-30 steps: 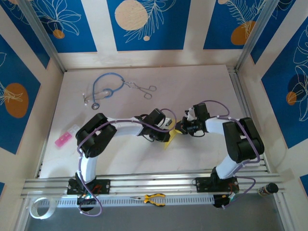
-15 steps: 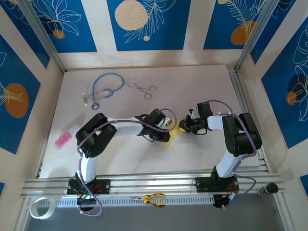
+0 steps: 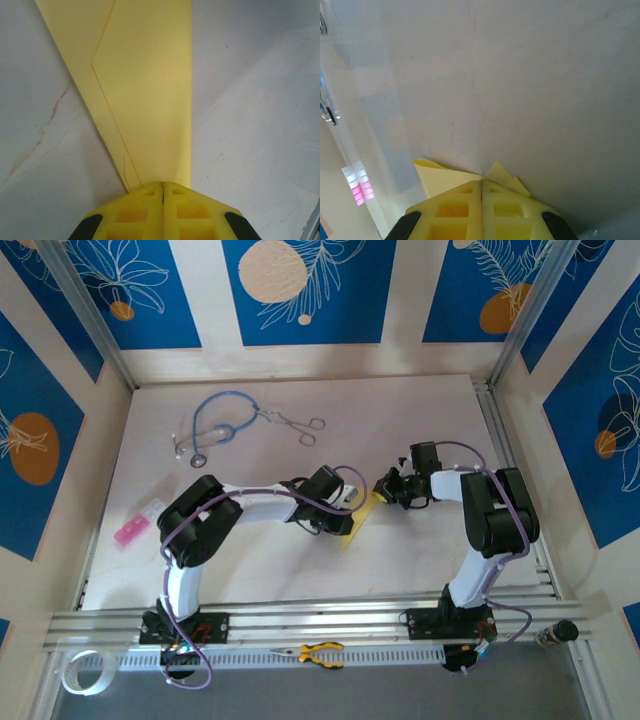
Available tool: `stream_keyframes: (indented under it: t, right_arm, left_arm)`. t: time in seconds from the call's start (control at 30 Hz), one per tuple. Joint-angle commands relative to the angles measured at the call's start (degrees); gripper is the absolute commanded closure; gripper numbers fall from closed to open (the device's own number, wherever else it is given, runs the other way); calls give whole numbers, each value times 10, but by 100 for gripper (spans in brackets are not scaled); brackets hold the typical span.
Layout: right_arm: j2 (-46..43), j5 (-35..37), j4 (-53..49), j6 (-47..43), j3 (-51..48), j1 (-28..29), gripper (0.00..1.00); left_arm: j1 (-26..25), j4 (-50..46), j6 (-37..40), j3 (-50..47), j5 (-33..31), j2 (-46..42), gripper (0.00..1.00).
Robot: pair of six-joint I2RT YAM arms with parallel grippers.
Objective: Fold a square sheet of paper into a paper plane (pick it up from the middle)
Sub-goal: Fold the wing for the fifth time at the center of the table.
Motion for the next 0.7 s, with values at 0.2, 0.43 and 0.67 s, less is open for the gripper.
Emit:
stream_keyframes:
  t: [0.2,0.43,0.67]
  right_arm:
    - [-17,14,83,40,-35,-46,98]
    - [-68,-73,126,6,-54,-52,95]
    - [-124,-63,85,-28,-88,-3,92]
  left_arm:
    - [-13,-87,12,-28,-12,29,100]
    - [-13,-90,12,-26,-11,27,100]
    - [-14,-86,7,-31,-11,23,100]
